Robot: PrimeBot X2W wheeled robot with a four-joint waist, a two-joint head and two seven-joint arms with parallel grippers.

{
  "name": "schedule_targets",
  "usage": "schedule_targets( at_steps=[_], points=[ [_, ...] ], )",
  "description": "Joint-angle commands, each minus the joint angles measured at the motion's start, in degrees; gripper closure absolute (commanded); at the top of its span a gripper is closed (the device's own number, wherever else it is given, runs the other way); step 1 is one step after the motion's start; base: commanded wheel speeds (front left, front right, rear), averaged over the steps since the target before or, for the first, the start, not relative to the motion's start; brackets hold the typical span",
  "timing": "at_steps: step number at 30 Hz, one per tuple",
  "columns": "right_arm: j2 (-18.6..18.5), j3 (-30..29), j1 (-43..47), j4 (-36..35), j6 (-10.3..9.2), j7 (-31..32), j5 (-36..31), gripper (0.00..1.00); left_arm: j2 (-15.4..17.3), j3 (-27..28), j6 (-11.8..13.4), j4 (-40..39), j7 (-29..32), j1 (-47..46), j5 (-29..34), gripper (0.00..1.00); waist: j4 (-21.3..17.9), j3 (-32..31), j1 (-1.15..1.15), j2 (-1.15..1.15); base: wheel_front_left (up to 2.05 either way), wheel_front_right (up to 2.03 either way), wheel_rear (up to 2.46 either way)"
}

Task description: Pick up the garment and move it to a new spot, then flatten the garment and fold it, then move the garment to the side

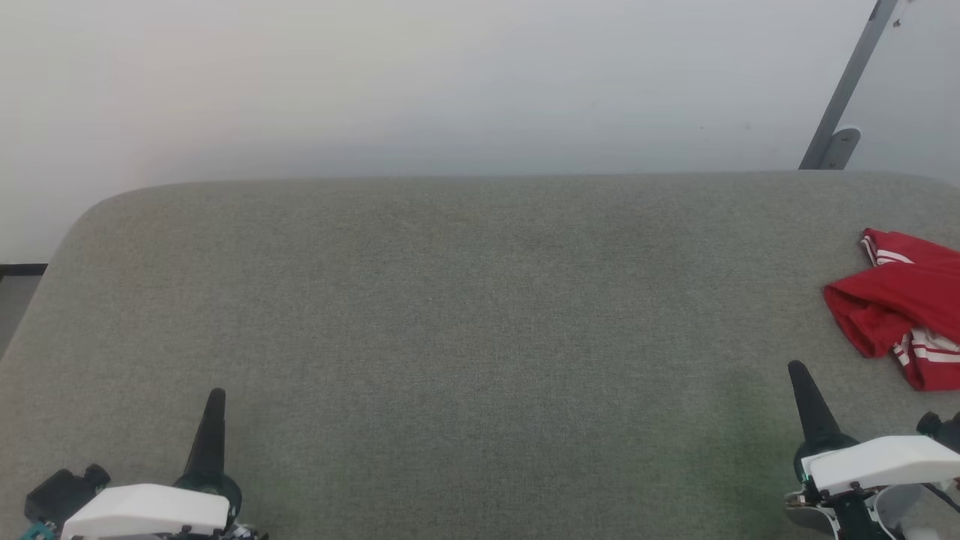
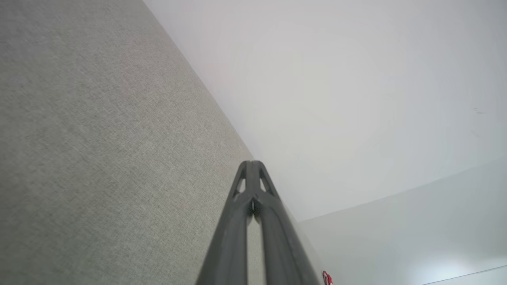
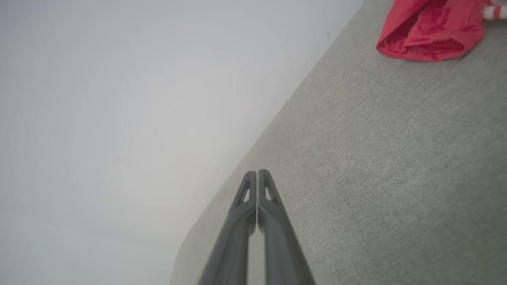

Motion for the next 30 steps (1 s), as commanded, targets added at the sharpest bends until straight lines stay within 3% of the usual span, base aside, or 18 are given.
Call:
schedule_targets(
  at_steps=[1, 30],
  points=[
    [0.09, -0.39, -1.41, -0.94, -0.03, 0.38, 1.58, 1.00, 0.02, -0.01, -0.15, -0.32, 0.47, -1.70, -1.85, 1.00, 0.02, 0.01, 0.00, 0.00, 0.00, 0.00, 0.00],
    [2.43, -1.43, -2.08, -2.07, -0.03, 4.16, 15.83, 1.00, -1.80, -0.93, -0.22, 0.93, 4.54, -4.78, -15.35, 1.00, 0.33, 0.30, 0.00, 0.00, 0.00, 0.00, 0.00]
  ],
)
